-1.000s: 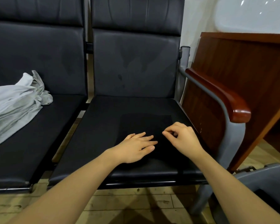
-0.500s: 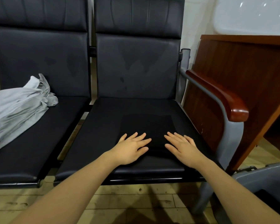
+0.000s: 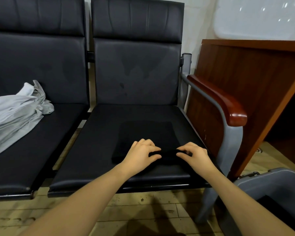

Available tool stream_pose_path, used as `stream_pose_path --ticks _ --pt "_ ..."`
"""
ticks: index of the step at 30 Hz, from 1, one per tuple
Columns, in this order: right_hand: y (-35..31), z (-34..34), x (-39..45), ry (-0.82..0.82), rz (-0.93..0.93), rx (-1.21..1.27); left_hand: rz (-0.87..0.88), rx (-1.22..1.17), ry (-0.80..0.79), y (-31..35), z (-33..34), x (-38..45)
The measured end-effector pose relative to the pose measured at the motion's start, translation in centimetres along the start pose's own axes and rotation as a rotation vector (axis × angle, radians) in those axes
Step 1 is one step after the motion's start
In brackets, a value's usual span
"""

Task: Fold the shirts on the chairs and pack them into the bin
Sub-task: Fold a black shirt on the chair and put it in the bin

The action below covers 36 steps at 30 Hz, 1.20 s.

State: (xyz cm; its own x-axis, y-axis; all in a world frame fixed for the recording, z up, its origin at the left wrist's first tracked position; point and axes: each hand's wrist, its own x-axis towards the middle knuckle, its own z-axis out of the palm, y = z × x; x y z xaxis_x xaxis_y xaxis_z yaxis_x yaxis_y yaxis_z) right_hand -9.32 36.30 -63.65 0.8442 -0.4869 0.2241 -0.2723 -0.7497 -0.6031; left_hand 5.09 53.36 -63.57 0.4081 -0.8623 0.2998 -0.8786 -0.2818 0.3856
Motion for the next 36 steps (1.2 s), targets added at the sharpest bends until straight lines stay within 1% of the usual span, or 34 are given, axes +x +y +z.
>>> stream_pose_path --ticks 4,6,10,11,12,13,15,17,19,21,23,26,30,32,34,36 --pt "-0.4 -0.5 0.4 0.046 -0.041 0.054 0.037 0.024 0.030 -0.2 0.4 0.4" --pt "-0.6 -0.9 0.7 0.100 -0.111 0.039 0.065 0.043 0.065 -0.4 0.4 0.6" --pt "-0.7 -1.7 0.8 0.187 -0.288 -0.057 0.072 -0.054 0.309 -0.8 -0.4 1.2" --pt "-0.6 -1.9 0.8 0.193 -0.335 -0.096 0.100 -0.064 0.346 -0.8 -0.7 1.3" --pt "-0.5 -2.2 0.6 0.180 -0.381 -0.148 0.148 -0.047 0.351 -0.9 -0.9 1.3" --pt "-0.2 -2.3 0.4 0.154 -0.424 -0.215 0.214 -0.006 0.321 -1.0 -1.0 1.1" --pt "0.7 -2.0 -0.3 0.071 -0.483 -0.360 0.364 0.124 0.205 -1.6 -0.5 0.4" --pt "1.4 -1.6 -1.2 0.015 -0.461 -0.423 0.453 0.231 0.135 -2.4 0.5 -0.4" --pt "1.8 -1.4 -1.8 0.019 -0.402 -0.455 0.450 0.235 0.130 -2.7 0.9 -0.7" --pt "1.7 -1.4 -2.1 0.007 -0.384 -0.483 0.437 0.226 0.131 -2.5 0.7 -0.8" --pt "1.2 -1.4 -2.2 -0.003 -0.363 -0.455 0.425 0.231 0.116 -2.1 0.3 -0.9" --pt "0.3 -1.6 -1.8 0.003 -0.285 -0.358 0.347 0.213 0.091 -1.5 -0.4 -1.2" --pt "-1.1 -2.2 0.4 0.017 -0.201 -0.190 0.133 0.189 0.148 -1.0 -1.8 -0.4" --pt "-1.5 -2.4 2.0 0.001 -0.089 -0.140 -0.029 0.177 0.169 -1.5 -2.4 0.5" --pt "-1.3 -2.1 3.6 -0.036 0.056 -0.081 -0.238 0.168 0.189 -2.2 -2.8 1.3" --pt "-0.7 -1.4 5.2 -0.066 0.188 -0.079 -0.439 0.204 0.146 -3.2 -3.0 2.1"
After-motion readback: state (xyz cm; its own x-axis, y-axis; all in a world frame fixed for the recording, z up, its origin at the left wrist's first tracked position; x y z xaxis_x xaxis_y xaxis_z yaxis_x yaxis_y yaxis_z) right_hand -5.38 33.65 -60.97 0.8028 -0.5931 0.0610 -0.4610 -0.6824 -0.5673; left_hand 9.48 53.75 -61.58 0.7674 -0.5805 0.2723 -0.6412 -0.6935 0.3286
